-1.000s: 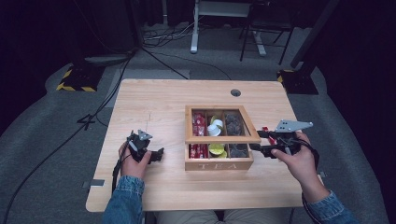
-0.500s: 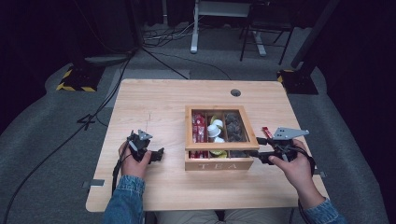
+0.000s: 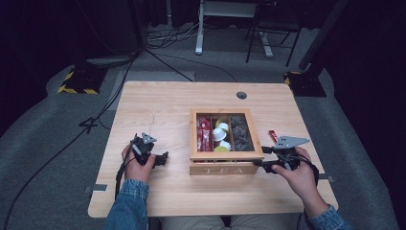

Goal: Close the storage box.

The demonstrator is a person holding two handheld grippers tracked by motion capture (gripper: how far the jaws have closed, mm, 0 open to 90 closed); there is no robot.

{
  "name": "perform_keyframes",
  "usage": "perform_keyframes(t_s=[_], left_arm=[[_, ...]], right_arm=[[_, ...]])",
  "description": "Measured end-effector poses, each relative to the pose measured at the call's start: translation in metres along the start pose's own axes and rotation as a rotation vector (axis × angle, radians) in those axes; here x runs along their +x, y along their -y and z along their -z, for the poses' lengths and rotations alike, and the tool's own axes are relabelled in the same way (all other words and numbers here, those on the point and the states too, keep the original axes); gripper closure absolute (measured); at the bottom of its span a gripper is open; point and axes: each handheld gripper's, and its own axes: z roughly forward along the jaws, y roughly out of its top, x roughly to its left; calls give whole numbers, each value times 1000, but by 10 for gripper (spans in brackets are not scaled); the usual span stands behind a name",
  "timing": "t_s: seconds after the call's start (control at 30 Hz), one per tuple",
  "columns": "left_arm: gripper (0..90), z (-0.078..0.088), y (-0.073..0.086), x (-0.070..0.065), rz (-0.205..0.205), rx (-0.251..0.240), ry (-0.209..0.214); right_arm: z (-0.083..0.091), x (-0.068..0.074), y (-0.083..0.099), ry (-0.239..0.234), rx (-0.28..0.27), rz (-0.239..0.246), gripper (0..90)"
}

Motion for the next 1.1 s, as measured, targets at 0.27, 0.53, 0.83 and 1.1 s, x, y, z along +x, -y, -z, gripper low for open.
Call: perform_keyframes(t_s=[0.27, 0.53, 0.83, 1.1], left_arm=[[49, 0, 0, 0, -2, 1, 0], [49, 0, 0, 0, -2, 1, 0], [48, 0, 0, 0, -2, 1, 0], [49, 1, 2, -1, 0, -1, 7]], right_arm=[[0, 0, 1, -4, 3, -9, 388], [1, 1, 2, -31, 38, -15, 388], [-3, 1, 6, -47, 118, -3, 315], [14, -5, -2, -60, 62, -14, 305]])
